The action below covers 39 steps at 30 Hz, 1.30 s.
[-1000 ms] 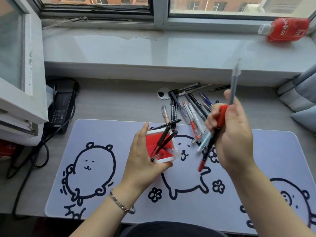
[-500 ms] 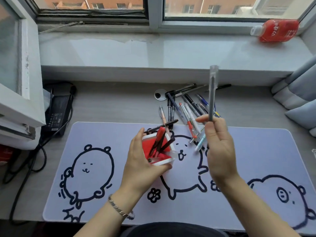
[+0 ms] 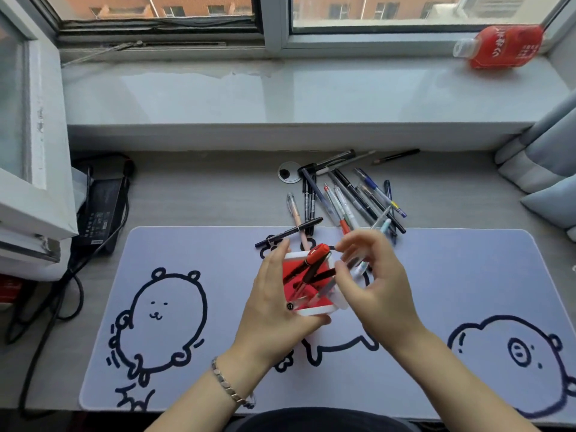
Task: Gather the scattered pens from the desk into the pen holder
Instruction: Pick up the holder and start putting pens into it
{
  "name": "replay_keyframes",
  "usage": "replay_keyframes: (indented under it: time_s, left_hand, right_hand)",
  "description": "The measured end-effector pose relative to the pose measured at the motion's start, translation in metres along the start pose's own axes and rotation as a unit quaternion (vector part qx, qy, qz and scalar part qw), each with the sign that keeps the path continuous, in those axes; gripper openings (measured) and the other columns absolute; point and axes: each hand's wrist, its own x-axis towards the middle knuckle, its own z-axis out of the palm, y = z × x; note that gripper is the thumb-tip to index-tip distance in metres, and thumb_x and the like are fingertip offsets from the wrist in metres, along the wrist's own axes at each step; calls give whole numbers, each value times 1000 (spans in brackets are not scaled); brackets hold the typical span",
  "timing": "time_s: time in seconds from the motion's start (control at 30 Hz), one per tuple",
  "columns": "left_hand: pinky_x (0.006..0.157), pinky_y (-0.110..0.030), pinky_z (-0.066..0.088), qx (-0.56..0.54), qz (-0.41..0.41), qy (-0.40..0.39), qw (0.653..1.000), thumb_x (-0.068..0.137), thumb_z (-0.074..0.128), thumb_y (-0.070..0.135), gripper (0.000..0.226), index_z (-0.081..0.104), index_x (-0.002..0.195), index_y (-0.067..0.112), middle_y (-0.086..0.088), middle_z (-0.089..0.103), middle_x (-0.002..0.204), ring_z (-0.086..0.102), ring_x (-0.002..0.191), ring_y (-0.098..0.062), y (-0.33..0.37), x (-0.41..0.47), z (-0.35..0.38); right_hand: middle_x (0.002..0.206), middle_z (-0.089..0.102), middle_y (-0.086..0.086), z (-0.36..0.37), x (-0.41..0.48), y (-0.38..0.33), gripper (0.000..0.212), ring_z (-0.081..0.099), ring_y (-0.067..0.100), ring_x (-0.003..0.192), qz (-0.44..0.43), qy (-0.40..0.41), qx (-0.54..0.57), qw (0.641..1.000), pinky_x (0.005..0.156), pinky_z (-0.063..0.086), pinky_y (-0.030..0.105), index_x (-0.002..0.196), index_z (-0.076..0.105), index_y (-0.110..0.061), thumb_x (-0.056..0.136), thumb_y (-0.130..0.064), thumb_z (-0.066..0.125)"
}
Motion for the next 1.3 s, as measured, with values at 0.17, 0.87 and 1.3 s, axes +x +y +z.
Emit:
replay_keyframes:
  time_s: [0.17, 0.87, 1.3]
  left_hand:
    - [91, -12, 41, -30, 0, -7, 1000, 50, 88, 23, 110, 16, 130, 49, 21, 40, 120, 46, 113, -2, 7, 15, 7]
    - [92, -42, 46, 150, -184, -52, 970, 77, 68, 30, 68, 33, 132, 8, -11, 50, 120, 49, 111, -28, -38, 146, 15]
    - [59, -37, 41, 117, -179, -66, 975, 94, 33, 10, 19, 44, 104, 0, -18, 47, 100, 48, 75, -31, -58, 143, 30]
  right_hand:
    - [135, 46, -15, -3, -4, 28, 44, 34, 4, 133, -72, -74, -114, 988, 110, 29, 26, 137, 37, -19, 96, -35, 35]
    - [124, 42, -23, -30, 6, 76, 73, 46, 1, 117, 98, -153, -90, 979, 93, 43, 16, 130, 38, -34, 61, -32, 62]
    - [128, 41, -19, -25, 8, 70, 77, 42, -1, 121, 118, -160, -97, 975, 99, 46, 31, 131, 34, -39, 59, -34, 63]
